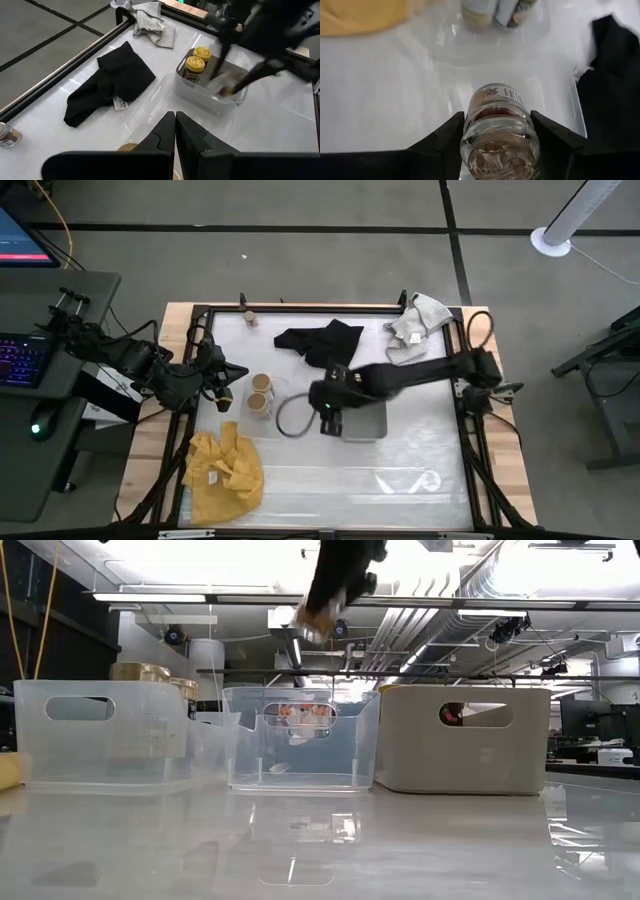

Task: Sort spices by type
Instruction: Put the bottom brown seasoning bottle into the right transparent bin, then put the brown seasoning bottle into the right transparent bin

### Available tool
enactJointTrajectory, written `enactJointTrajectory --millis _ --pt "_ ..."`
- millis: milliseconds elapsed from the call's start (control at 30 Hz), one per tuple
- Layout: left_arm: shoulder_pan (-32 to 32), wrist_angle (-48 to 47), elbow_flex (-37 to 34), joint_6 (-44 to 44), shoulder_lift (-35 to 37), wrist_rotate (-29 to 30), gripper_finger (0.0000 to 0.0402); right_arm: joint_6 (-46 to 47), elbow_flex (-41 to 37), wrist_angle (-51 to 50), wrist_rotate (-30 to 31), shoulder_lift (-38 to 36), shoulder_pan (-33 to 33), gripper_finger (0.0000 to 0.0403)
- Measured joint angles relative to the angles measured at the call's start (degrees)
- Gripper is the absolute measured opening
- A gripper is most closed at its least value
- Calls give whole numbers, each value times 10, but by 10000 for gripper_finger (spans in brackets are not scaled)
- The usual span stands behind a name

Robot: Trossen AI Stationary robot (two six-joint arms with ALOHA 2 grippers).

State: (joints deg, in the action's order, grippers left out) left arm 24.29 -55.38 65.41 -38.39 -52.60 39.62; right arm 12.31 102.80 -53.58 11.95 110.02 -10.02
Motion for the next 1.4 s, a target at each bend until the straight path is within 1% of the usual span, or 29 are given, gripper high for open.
enactJointTrajectory --millis 167,300,367,667,700,833,900,1233,1300,1400 --pt "0 0 0 0 0 0 0 -6 0 -5 -59 42 35 184" --pt "0 0 0 -5 0 1 0 13 0 -12 -104 69 36 184" --pt "0 0 0 -5 0 1 0 26 0 -17 -117 81 33 184" --pt "0 0 0 -5 0 1 0 72 0 -55 -117 122 20 184" --pt "0 0 0 -5 0 1 0 73 0 -57 -117 123 20 188" --pt "0 -1 0 -5 0 1 0 85 0 -59 -115 127 19 234" --pt "0 -1 0 -5 0 1 0 84 0 -61 -115 127 19 248" --pt "0 -1 0 -4 0 1 0 74 0 -70 -119 121 19 259" --pt "0 0 0 -4 0 16 0 68 0 -75 -116 108 19 259" --pt "0 12 3 -3 0 62 0 58 16 -97 -104 82 19 260"
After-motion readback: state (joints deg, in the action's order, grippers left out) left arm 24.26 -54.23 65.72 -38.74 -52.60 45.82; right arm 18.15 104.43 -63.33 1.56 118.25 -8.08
